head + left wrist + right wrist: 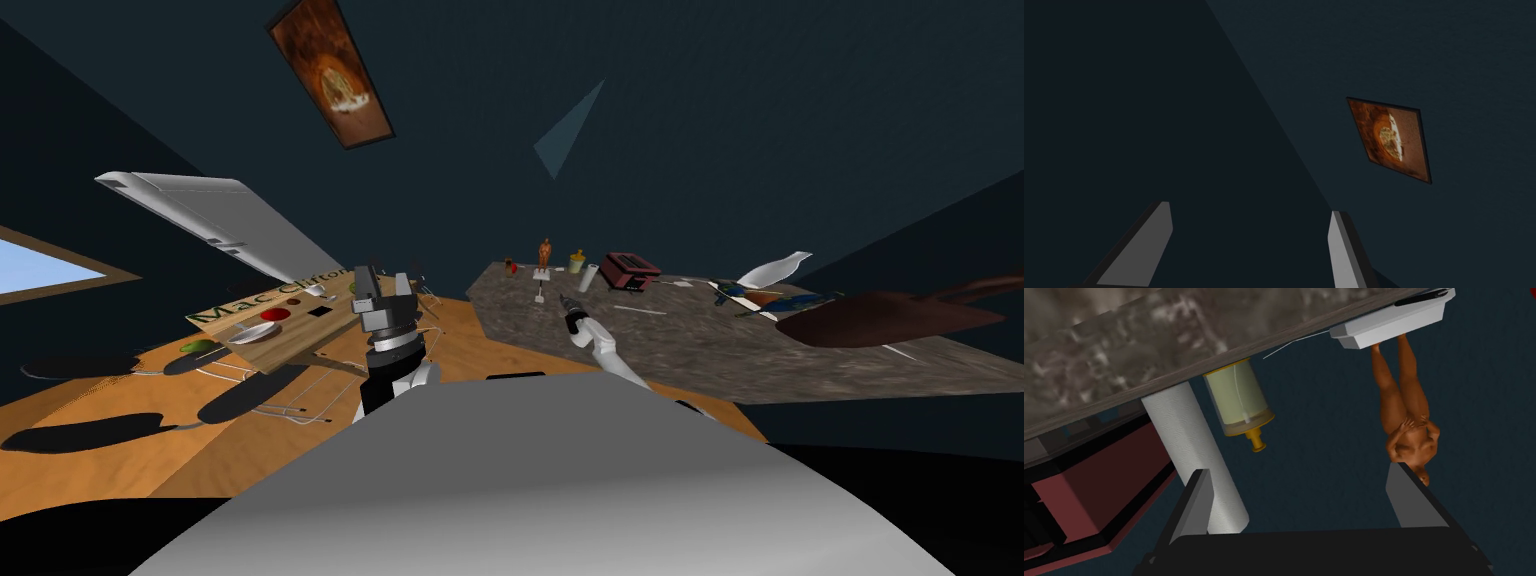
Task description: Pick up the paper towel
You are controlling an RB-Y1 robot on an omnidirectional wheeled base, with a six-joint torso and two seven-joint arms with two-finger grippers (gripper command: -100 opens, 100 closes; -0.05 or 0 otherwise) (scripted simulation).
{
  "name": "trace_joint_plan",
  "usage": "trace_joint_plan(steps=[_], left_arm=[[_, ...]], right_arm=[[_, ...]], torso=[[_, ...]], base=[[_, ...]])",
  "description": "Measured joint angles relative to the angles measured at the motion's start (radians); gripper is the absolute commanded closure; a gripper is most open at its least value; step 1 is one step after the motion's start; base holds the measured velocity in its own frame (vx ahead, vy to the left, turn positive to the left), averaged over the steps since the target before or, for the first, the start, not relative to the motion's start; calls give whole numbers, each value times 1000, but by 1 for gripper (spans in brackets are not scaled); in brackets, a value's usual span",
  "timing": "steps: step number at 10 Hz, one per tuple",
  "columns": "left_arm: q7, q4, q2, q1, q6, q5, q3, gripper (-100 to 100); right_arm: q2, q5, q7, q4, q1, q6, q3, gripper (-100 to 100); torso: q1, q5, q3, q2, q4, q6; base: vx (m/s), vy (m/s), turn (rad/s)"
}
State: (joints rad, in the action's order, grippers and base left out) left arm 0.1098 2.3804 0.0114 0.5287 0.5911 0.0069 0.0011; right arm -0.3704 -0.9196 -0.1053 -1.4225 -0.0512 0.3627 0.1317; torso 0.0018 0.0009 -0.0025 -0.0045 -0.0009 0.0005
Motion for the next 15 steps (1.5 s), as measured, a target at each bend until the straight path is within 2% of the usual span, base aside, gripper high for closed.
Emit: trace_joint_plan(steps=[3,5,8,10,12,15], left_arm=[[0,0,0,0,0,0,0,0],[0,0,0,0,0,0,0,0],[0,0,0,0,0,0,0,0],[0,0,0,0,0,0,0,0],[0,0,0,0,0,0,0,0],[0,0,0,0,0,0,0,0]], right_arm=[[-20,-39,-20,52,-33,74,25,-100],[-34,-104,-58,127,-82,123,44,-100],[-56,-132,-75,185,-113,196,69,-100],[-74,-172,-100,249,-159,246,91,-100],[-84,-198,-115,287,-179,292,108,-100],[-106,-276,-179,401,-246,374,150,-100]], torso=[[0,0,0,0,0,0],[0,0,-1,-2,0,0],[-2,0,-1,-1,0,0],[-1,0,-2,-3,-1,0],[-3,-1,-1,-2,0,0],[-2,0,-3,-5,-1,0]], base=[[60,37,-56],[89,45,-86],[76,25,-61],[95,33,-81],[105,11,-91],[130,29,-80]])
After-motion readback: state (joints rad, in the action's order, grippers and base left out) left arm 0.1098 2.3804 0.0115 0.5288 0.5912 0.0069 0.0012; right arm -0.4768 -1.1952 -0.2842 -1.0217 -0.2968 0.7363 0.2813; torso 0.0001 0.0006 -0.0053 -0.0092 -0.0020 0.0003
